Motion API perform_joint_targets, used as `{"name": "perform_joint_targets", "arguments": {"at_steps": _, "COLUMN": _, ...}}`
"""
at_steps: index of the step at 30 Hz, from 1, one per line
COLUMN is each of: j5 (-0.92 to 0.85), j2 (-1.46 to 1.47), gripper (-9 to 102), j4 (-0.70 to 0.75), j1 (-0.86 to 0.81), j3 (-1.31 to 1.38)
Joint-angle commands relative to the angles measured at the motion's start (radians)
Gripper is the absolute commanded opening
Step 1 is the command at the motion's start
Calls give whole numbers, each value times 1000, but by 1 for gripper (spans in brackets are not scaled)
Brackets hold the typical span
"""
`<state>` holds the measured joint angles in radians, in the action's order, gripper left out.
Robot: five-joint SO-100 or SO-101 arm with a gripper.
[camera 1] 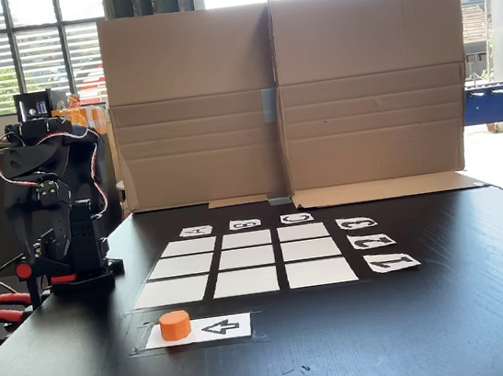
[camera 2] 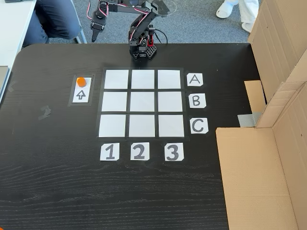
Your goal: Pick up the round, orange token and place it in the grid on square A1.
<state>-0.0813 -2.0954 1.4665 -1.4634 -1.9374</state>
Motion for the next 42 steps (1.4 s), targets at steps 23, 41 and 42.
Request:
{"name": "perform_joint_targets", "arguments": {"at_steps": 23, "j5": 66, "j2": 485, "gripper": 24, "j4": 63, "j1": 390, "j3": 482}}
{"name": "perform_joint_targets", "arguments": {"at_steps": 41, "j5": 101, "j2": 775, "gripper": 31, "j4": 57, "j1": 474, "j3": 653}}
{"name": "perform_joint_targets", "arguments": {"at_steps": 42, "j5": 101, "j2": 788, "gripper": 32, "j4": 57, "j1": 476, "j3": 664}}
